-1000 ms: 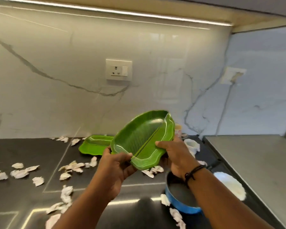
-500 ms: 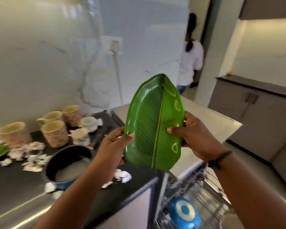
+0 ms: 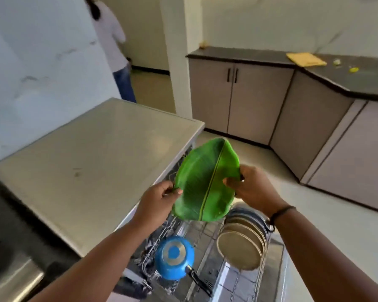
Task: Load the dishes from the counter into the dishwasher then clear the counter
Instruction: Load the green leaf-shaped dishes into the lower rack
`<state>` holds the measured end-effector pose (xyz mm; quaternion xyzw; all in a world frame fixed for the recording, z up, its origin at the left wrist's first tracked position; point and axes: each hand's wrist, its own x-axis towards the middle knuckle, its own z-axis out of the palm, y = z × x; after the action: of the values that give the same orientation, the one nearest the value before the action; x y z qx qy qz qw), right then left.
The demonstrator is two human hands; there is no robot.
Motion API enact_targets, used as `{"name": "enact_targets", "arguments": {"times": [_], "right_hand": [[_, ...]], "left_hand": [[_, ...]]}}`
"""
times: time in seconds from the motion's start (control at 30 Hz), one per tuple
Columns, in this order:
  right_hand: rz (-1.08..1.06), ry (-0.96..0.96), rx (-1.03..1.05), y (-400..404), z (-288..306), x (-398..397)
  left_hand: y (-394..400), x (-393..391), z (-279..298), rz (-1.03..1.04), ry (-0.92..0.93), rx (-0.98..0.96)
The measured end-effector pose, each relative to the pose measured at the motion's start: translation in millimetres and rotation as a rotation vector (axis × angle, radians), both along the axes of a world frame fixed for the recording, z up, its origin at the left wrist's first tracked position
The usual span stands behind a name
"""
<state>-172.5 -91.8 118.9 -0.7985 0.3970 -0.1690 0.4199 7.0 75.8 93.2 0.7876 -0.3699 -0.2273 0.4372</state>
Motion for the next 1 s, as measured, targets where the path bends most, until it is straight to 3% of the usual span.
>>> {"name": "enact_targets", "arguments": {"times": [0.2,0.33,0.47,0.77,0.9,1.0], "right_hand": [[-0.120,0.231,0.035,-18,-114,-33],[-0.107,0.419,0.126,-28,-166,-37],[-0.094,0.530,0.174,-52,-201,-5],[-0.165,0.395,0.166,-134,-314,98],[-0.295,0.310,0.086,-175,-374,127],[-0.379,0.237,0.043,-199,-416,136]], "left_hand": [[-65,-14,-114,-0.164,0.049,0.179],[-85,-20,-186,-0.255,0.153,0.284],[-109,9,-230,-0.257,0.140,0.348],[-206,96,-314,0.015,0.073,0.383],[-239,110,-376,0.107,0.140,0.391],[-231,113,-444,-0.017,0.123,0.620]]}}
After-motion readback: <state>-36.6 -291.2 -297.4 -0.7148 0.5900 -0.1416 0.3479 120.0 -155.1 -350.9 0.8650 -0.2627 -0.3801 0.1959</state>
